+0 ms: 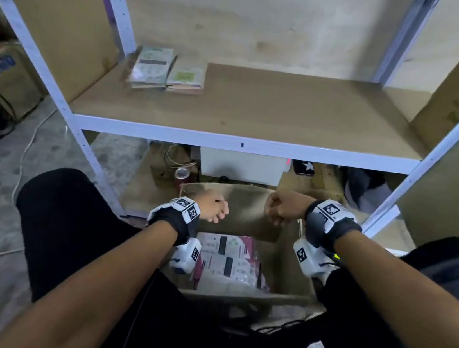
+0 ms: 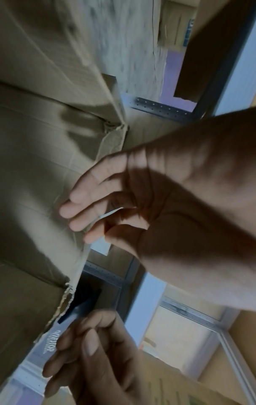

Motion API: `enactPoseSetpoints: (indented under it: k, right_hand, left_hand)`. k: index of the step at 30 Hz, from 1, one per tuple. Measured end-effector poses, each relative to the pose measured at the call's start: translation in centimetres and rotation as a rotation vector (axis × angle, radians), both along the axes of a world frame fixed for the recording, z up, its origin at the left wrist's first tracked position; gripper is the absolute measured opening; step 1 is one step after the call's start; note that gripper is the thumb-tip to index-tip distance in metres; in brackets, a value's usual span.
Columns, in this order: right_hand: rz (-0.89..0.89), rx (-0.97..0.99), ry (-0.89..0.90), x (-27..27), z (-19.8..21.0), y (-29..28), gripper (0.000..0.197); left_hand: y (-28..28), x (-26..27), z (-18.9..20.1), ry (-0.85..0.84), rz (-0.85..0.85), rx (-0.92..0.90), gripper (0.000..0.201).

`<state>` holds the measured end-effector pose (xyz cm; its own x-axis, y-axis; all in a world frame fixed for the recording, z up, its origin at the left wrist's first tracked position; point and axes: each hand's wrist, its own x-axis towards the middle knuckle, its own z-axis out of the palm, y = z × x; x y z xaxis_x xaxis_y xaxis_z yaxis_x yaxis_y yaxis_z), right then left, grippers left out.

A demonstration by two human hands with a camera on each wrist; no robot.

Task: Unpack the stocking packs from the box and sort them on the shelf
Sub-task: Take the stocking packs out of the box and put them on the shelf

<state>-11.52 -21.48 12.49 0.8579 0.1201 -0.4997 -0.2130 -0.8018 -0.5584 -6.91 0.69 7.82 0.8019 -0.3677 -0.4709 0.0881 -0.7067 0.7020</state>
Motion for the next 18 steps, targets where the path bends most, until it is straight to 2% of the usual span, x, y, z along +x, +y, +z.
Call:
enactPoseSetpoints:
  k: [4,8,13,16,18]
  right_hand:
    - [0.014,-0.026,0.049,1.7,-4.1,1.1,0.017]
    - [0.08,-0.053,0.119,3.6,-8.6,2.7,0.02]
    - [0.087,-0.098,0.263,4.1,-14.7,4.0,0.024]
    - [0.171,-0.165,0.324,3.8,-17.6,4.0,0.022]
    - [0.231,-0.243,0.318,3.6,-19.2,4.1,0.024]
  left_hand:
    - [-0.7,0.9,-2.9,0.057,-0.014,0.049,0.026]
    - [-0.9,1.8,-5.9,0.14,-0.048,0.129,0.025]
    - [-0.8,2.3,-9.6,0.279,0.004,0.155,0.028]
    - [-0.9,2.4,-11.1,0.334,0.056,0.18,0.029]
    - [-0.8,2.5,-11.9,0.369,0.075,0.167,0.022]
